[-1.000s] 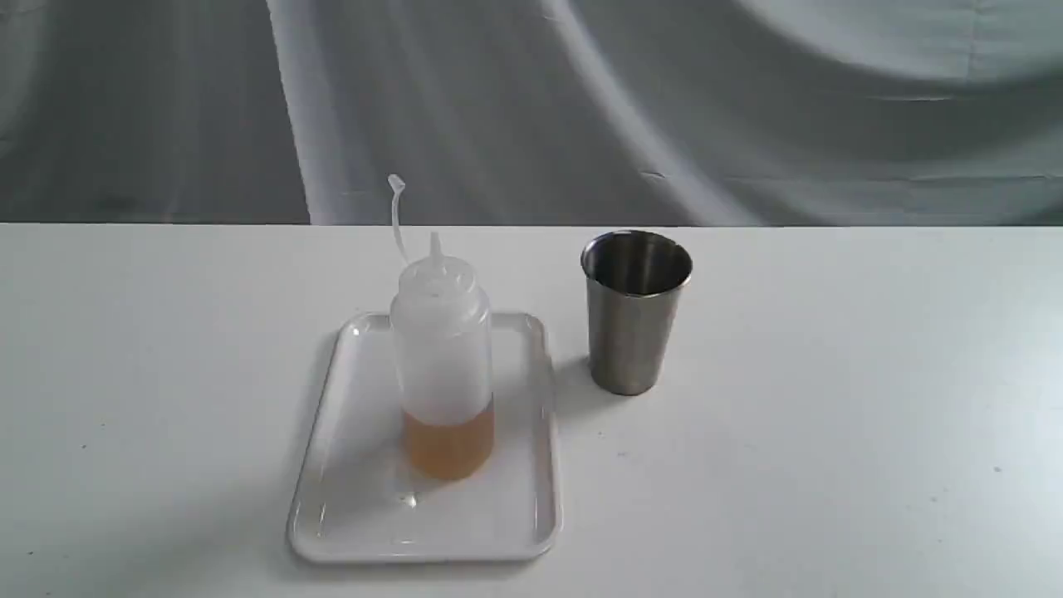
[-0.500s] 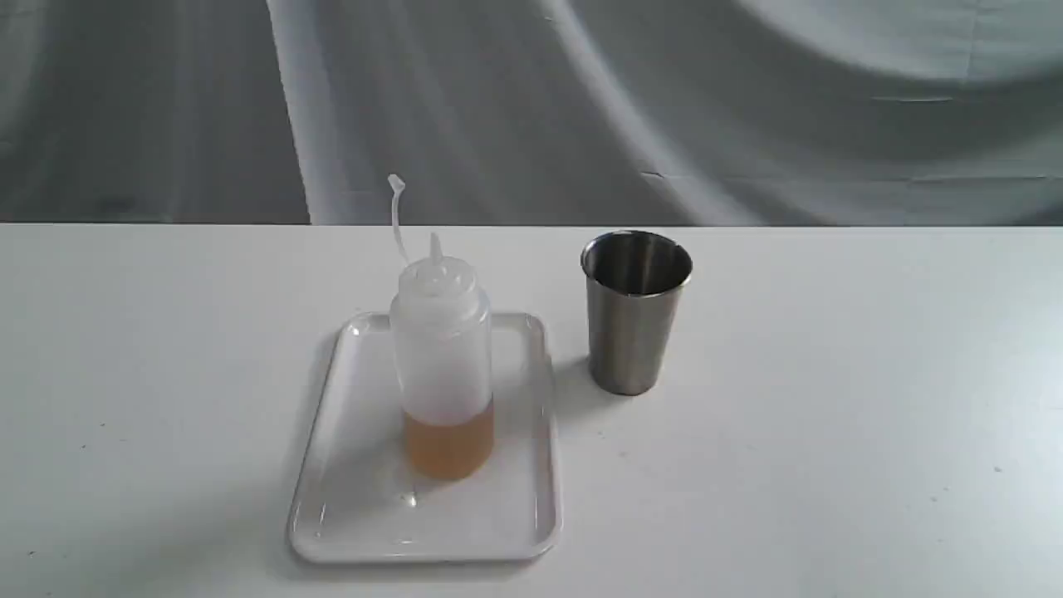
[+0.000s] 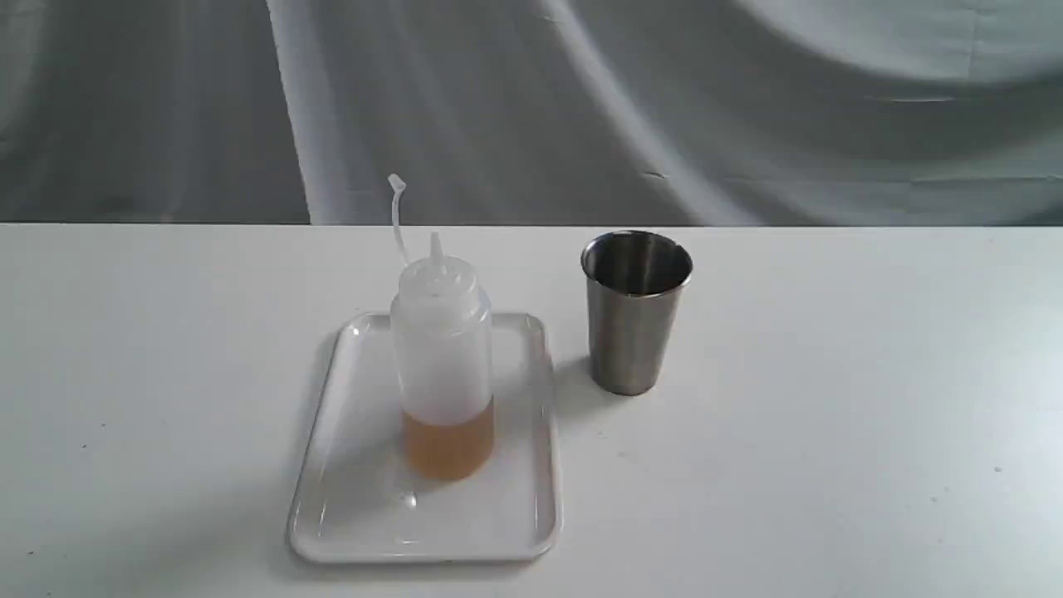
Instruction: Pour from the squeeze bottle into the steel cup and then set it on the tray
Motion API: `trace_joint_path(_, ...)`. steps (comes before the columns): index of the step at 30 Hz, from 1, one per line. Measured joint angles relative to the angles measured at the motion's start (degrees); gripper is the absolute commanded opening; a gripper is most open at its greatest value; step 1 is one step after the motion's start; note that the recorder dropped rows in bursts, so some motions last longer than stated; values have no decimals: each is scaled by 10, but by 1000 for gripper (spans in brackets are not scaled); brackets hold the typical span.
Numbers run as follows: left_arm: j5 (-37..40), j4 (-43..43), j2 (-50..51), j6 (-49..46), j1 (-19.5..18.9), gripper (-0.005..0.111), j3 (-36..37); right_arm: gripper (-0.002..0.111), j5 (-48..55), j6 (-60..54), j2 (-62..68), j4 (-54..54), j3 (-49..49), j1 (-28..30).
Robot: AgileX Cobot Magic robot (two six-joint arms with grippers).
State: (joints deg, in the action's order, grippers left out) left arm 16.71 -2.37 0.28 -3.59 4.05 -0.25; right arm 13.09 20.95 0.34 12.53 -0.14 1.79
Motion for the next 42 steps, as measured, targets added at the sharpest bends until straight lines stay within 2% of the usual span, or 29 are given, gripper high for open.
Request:
trace_joint_path(12, 0, 0, 0, 0, 0, 8, 0, 0, 61, -22, 0, 2, 0, 0)
trace_joint_path(42, 0, 0, 0, 0, 0, 8, 0, 0, 65, -34, 0, -2, 0, 0)
